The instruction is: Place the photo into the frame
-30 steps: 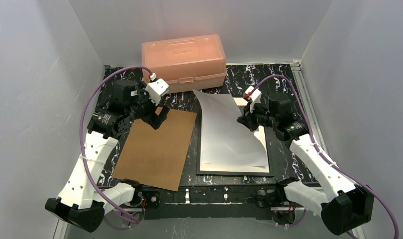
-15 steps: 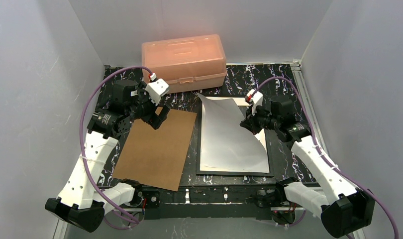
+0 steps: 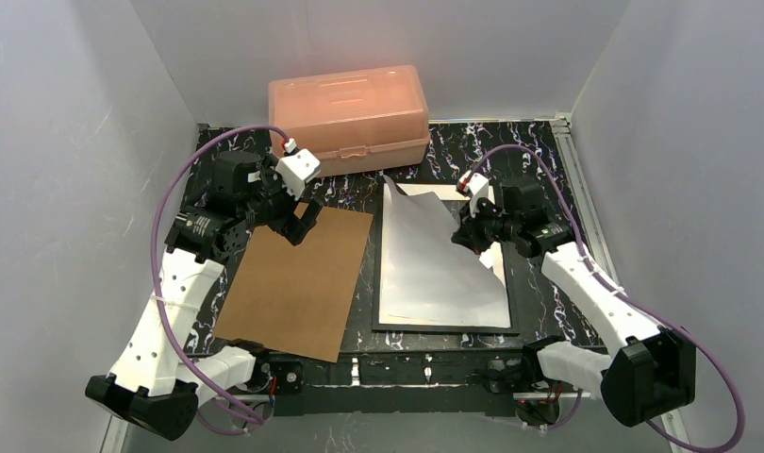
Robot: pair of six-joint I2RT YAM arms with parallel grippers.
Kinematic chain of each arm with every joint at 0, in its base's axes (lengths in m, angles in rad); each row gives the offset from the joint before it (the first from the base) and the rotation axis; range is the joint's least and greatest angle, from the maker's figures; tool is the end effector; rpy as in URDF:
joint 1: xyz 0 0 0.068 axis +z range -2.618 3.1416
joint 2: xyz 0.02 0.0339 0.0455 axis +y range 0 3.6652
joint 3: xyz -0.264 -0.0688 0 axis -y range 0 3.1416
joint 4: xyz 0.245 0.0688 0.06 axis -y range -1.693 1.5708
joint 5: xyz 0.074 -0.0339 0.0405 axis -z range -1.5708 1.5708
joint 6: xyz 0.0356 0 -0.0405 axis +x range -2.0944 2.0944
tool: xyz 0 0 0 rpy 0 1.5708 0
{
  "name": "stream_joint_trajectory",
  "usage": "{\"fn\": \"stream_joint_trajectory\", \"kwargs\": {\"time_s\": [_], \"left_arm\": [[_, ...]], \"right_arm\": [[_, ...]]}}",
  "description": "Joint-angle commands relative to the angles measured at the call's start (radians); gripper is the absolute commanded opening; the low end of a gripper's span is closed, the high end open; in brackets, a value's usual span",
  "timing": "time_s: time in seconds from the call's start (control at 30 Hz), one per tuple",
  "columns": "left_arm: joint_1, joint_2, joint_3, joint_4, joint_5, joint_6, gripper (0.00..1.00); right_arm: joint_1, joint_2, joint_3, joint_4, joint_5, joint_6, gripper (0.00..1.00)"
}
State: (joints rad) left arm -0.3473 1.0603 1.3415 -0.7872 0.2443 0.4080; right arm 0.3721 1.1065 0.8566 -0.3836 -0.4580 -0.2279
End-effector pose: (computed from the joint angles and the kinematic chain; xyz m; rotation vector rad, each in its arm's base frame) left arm 0.1895 -0.0778 0.4169 0.8990 1.8618 -0.2162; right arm 0.2173 0.1017 0.2844 -0.8874 2.0008 0.5846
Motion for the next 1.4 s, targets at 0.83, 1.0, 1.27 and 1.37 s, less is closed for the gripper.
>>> {"fn": "stream_joint_trajectory", "kwargs": {"time_s": [0.83,1.0,1.27,1.37], "left_arm": [[-0.001,0.004,-0.007,-0.007,0.013,-0.003,0.84],[-0.001,0.001,-0.012,-0.006,0.013,0.0,0.84],[-0.001,-0.002,-0.028,0.003,0.018,0.003,0.84],[-0.001,-0.003,-0.031,0.005,0.016,0.006,0.84]], "right_arm": [[-0.014,0.159,0.116,0.02,0.234,-0.014,0.25],[-0.025,0.179,0.109,0.049,0.279,0.028,0.4],[-0.059,0.137,0.039,0.141,0.278,0.079,0.44],[-0.075,0.112,0.005,0.171,0.258,0.081,0.41]]}}
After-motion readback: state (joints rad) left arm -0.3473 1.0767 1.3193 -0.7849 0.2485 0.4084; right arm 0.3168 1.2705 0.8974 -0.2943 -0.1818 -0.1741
